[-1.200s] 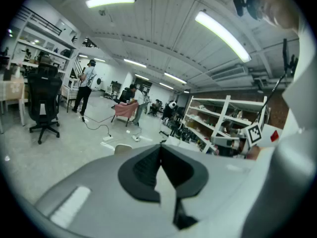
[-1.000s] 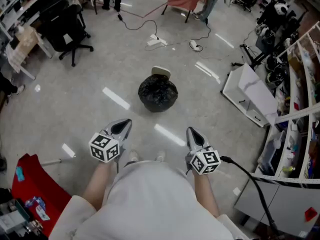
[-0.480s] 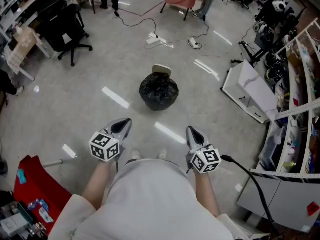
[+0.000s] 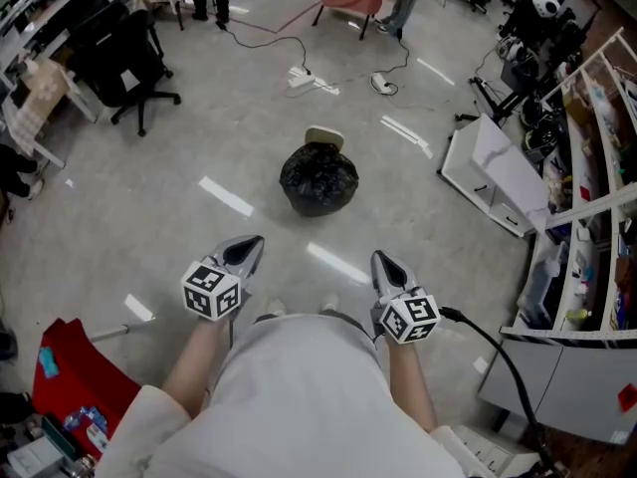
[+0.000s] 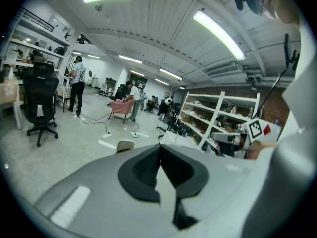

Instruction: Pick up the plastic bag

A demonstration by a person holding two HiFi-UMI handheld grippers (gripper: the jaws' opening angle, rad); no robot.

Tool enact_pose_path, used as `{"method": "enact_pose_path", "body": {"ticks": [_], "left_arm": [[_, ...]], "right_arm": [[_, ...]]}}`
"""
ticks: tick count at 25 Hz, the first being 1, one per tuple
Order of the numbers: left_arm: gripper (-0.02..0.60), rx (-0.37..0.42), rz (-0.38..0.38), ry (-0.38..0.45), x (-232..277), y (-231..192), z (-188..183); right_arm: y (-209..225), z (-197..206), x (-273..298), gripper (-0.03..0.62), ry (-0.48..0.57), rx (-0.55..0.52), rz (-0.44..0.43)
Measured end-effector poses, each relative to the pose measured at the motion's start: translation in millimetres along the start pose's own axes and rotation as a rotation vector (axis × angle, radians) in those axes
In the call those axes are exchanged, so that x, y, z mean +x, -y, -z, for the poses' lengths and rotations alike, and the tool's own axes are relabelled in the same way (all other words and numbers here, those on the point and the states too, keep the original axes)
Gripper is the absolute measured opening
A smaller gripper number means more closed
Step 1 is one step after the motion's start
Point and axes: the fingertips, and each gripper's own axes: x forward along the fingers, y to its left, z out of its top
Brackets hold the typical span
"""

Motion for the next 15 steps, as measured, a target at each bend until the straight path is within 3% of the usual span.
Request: {"method": "enact_pose_path", "body": {"ticks": [15], "left_arm": [[0.003, 0.014, -0.015, -0.03, -9.4, -32.2, 6.1]], "right_arm": [[-25.6, 16.8, 26.1, 0.002, -0.059, -0.028, -0.002]]}}
